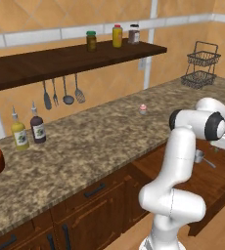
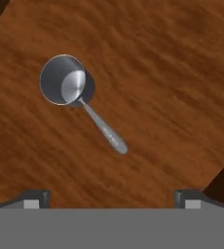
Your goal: Pick the measuring cup from the drawer and place it on the counter.
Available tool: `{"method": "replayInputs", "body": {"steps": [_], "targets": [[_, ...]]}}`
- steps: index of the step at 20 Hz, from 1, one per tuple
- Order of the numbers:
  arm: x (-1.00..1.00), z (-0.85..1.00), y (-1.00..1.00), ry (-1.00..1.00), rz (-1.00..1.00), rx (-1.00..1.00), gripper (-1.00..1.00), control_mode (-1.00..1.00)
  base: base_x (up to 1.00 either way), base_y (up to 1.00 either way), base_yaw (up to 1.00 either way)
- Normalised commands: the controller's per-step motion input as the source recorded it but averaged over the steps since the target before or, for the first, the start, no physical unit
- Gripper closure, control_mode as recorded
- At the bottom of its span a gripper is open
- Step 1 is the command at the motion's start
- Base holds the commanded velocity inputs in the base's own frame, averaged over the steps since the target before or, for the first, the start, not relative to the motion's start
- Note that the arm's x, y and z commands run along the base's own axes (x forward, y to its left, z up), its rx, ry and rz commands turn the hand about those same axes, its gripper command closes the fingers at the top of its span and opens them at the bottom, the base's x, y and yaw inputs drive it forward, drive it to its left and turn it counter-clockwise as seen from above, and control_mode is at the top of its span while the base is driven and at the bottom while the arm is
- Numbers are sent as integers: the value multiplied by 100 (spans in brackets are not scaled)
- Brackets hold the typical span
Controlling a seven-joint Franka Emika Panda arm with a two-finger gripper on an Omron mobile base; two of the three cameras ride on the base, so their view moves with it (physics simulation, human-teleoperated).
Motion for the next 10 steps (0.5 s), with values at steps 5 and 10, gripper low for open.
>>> {"method": "replayInputs", "body": {"steps": [5, 10], "targets": [[55, -41, 3, 3, 25, -6, -100, -100, 0, 0, 0], [37, -59, -2, 11, 20, -6, -100, -100, 0, 0, 0]]}}
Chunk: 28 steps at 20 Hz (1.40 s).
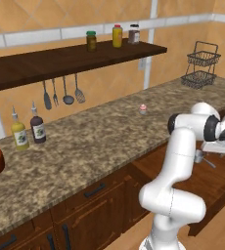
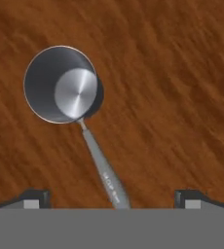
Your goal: Pick the measuring cup from the drawer and place it on the counter.
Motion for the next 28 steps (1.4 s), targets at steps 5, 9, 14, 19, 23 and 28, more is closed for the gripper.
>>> {"method": "replayInputs", "body": {"steps": [5, 9, 14, 19, 23, 28], "targets": [[25, -52, -2, 7, 19, -3, -100, -100, 0, 0, 0], [7, -45, -7, 8, 21, -1, -100, -100, 0, 0, 0], [0, -48, -1, 8, 20, -4, -100, -100, 0, 0, 0], [0, -25, -1, 3, 13, -2, 100, -100, 0, 0, 0], [0, 0, 0, 0, 0, 0, 100, -100, 0, 0, 0], [-4, 38, 0, -5, 0, 0, 100, -100, 0, 0, 0]]}}
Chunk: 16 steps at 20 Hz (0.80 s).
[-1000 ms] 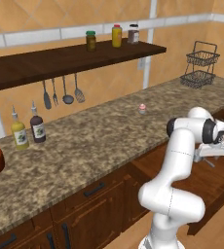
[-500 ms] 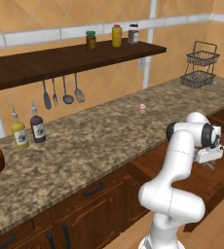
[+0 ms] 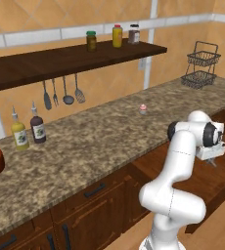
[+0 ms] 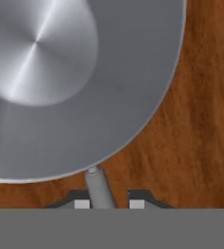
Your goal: Pick the measuring cup from the drawer and place it on the counter.
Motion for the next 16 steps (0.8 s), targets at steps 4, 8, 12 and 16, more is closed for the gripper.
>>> {"method": "replayInputs", "body": {"steps": [4, 8, 12, 16], "targets": [[0, 96, 10, -14, 0, 0, 100, -100, 0, 0, 0], [7, 100, 39, -15, 0, -4, 100, -100, 0, 0, 0], [37, 100, 78, -20, 0, -8, 100, -100, 0, 0, 0], [64, 68, 91, -14, -1, -10, 100, -100, 0, 0, 0]]}}
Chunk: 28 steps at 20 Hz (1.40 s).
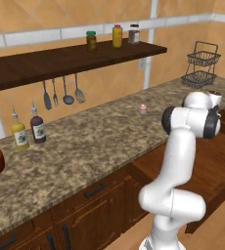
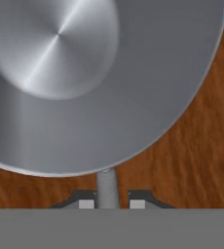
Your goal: Pick the measuring cup from the drawer and place it on the counter.
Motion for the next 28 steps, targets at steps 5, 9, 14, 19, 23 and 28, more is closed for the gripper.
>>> {"method": "replayInputs", "body": {"steps": [5, 9, 14, 19, 23, 28], "targets": [[97, 24, 81, -3, 0, -11, 100, -100, 0, 0, 0], [100, 0, 51, 1, -2, -10, 100, -100, 0, 0, 0], [98, -3, 28, 4, -3, -4, 100, -100, 0, 0, 0], [72, -26, 5, 2, 0, 0, -100, -100, 0, 0, 0], [-17, 4, 0, -6, 0, 0, -100, -100, 0, 0, 0], [-58, 48, 5, -18, 0, 0, -100, -100, 0, 0, 0]]}}
